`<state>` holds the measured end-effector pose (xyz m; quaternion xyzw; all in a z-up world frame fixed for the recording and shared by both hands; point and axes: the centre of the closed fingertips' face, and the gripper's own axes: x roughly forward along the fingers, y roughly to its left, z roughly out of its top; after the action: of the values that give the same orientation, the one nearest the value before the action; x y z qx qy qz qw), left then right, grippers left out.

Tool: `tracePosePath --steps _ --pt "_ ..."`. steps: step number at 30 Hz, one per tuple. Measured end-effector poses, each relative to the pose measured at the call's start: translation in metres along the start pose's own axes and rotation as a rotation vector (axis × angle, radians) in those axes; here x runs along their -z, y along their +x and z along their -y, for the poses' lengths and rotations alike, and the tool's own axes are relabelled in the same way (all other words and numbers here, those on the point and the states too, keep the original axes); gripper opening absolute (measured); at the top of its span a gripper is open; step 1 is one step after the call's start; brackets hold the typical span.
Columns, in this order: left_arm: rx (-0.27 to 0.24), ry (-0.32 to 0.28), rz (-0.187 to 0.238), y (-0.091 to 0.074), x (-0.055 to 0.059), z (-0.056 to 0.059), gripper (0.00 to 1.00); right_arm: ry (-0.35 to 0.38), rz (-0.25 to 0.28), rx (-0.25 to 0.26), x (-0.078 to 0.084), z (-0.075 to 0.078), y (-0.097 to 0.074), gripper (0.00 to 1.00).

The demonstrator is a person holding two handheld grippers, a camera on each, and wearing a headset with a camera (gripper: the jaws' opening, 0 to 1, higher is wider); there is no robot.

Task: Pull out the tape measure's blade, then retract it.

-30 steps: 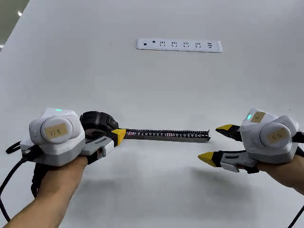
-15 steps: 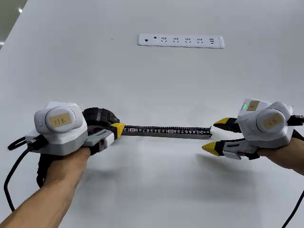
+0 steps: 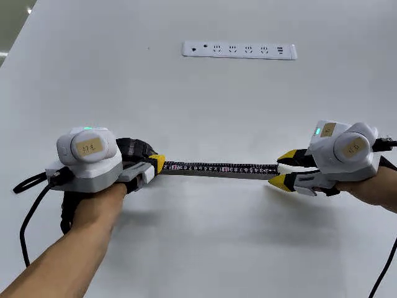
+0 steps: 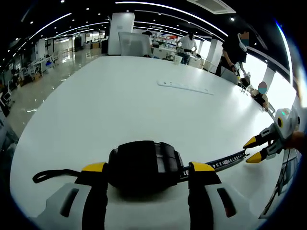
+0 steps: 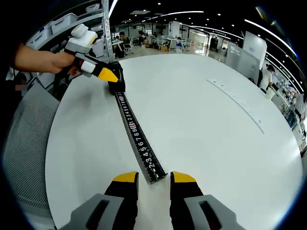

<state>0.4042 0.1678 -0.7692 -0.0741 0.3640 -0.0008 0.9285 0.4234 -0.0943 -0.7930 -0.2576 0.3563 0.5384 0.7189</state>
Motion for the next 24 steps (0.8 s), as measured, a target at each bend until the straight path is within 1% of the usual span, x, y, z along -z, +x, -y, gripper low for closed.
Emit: tracePosePath --steps 5,10,13,18,24 --pt "-0.012 -0.003 -0.004 0.004 0.001 -0.001 0.63 -0.023 -0.002 -0.03 0.0 -0.001 0.003 0.19" --pt "-0.02 -0.005 -0.007 0.006 0.002 -0.003 0.63 -0.027 0.007 -0.049 0.0 0.0 0.005 0.18" --pt "-0.022 -0.005 -0.01 0.008 0.003 -0.004 0.63 -0.033 0.004 -0.069 0.001 -0.003 0.006 0.17" --pt "-0.025 -0.006 -0.013 0.01 0.003 -0.004 0.64 -0.048 -0.004 -0.075 0.003 -0.001 0.008 0.15" --pt "-0.027 -0.007 -0.015 0.011 0.004 -0.004 0.64 -0.079 -0.011 -0.098 0.003 0.001 0.01 0.13"
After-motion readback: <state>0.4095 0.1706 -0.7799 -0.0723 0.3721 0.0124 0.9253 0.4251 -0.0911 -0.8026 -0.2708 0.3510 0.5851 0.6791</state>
